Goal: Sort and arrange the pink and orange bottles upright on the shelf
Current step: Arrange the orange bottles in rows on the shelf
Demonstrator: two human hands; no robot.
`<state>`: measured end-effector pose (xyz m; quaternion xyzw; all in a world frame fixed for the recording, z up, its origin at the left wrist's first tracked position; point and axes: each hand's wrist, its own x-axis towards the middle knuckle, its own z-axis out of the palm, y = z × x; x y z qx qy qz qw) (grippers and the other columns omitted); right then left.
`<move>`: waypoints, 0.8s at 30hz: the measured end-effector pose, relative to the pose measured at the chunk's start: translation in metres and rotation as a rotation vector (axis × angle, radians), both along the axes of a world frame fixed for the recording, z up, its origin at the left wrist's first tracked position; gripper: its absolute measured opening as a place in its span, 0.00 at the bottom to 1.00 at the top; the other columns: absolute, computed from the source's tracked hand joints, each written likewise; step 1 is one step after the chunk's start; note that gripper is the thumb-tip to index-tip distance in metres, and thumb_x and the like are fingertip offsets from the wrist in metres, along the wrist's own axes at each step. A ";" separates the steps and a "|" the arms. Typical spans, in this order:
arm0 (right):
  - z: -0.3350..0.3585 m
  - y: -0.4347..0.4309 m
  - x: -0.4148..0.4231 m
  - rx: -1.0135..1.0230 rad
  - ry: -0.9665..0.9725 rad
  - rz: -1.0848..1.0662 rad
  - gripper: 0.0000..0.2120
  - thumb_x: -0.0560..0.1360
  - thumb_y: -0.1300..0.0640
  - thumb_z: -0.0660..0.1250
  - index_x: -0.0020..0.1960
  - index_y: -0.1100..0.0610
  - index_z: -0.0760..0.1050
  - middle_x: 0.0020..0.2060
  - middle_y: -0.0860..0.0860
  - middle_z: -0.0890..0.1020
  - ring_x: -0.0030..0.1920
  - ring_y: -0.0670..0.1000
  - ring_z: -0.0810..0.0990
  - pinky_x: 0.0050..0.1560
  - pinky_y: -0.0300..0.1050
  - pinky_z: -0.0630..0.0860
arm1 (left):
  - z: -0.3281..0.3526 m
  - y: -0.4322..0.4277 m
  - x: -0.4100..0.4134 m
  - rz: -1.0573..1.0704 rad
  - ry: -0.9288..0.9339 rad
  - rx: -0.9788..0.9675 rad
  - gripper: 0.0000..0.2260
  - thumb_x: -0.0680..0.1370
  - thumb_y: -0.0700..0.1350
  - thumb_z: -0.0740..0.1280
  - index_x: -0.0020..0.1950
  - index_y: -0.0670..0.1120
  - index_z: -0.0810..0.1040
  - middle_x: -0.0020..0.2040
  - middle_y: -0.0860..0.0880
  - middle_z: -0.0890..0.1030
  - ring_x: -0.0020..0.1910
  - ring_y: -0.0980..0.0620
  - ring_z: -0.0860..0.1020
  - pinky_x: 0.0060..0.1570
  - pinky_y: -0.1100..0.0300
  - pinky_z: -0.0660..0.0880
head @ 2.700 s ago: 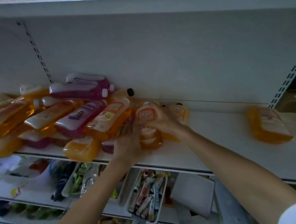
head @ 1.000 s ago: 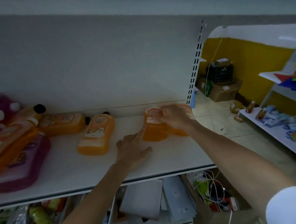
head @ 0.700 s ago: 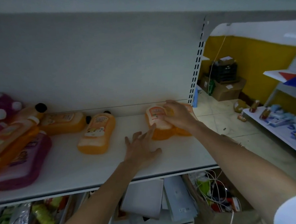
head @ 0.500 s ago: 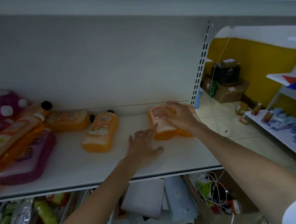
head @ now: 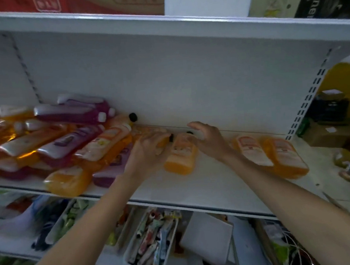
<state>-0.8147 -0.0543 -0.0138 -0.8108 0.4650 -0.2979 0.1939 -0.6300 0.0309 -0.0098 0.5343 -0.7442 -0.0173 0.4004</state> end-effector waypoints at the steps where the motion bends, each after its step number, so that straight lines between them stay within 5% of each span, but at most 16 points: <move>1: 0.001 0.003 0.017 0.013 -0.009 0.025 0.22 0.77 0.52 0.65 0.69 0.57 0.68 0.66 0.53 0.74 0.66 0.51 0.71 0.61 0.40 0.67 | 0.000 0.004 0.018 0.031 -0.038 -0.009 0.20 0.70 0.50 0.58 0.54 0.42 0.80 0.51 0.47 0.81 0.50 0.48 0.77 0.50 0.67 0.67; 5: -0.002 0.011 0.084 0.013 0.047 0.065 0.22 0.77 0.55 0.64 0.70 0.58 0.66 0.63 0.55 0.75 0.63 0.53 0.73 0.57 0.41 0.68 | -0.004 0.011 0.088 0.184 -0.262 0.027 0.19 0.69 0.46 0.59 0.56 0.44 0.80 0.52 0.44 0.81 0.51 0.41 0.78 0.53 0.52 0.73; 9: -0.003 0.009 0.141 0.156 0.010 0.092 0.26 0.78 0.51 0.63 0.72 0.57 0.62 0.68 0.55 0.70 0.68 0.54 0.68 0.66 0.46 0.66 | -0.008 0.020 0.142 0.342 -0.195 0.133 0.23 0.70 0.54 0.58 0.53 0.39 0.79 0.49 0.39 0.80 0.48 0.36 0.78 0.49 0.45 0.75; 12: -0.004 0.012 0.173 0.274 -0.039 0.062 0.30 0.77 0.43 0.62 0.74 0.53 0.59 0.71 0.51 0.66 0.70 0.52 0.65 0.63 0.41 0.63 | -0.011 0.024 0.152 0.350 -0.208 0.189 0.33 0.69 0.62 0.55 0.58 0.36 0.75 0.55 0.36 0.78 0.56 0.35 0.74 0.56 0.46 0.70; 16: -0.006 0.014 0.198 0.412 -0.162 0.000 0.40 0.71 0.36 0.65 0.76 0.51 0.56 0.73 0.48 0.62 0.71 0.50 0.64 0.60 0.40 0.63 | -0.015 0.027 0.154 0.307 -0.399 0.295 0.44 0.66 0.68 0.57 0.73 0.41 0.57 0.72 0.44 0.62 0.71 0.45 0.59 0.69 0.52 0.54; 24: -0.012 0.016 0.209 0.423 -0.405 -0.106 0.48 0.51 0.29 0.73 0.67 0.47 0.70 0.62 0.47 0.76 0.61 0.49 0.76 0.60 0.49 0.75 | -0.016 0.028 0.170 0.148 -0.422 0.295 0.41 0.72 0.59 0.65 0.76 0.46 0.47 0.75 0.47 0.53 0.73 0.46 0.52 0.71 0.53 0.49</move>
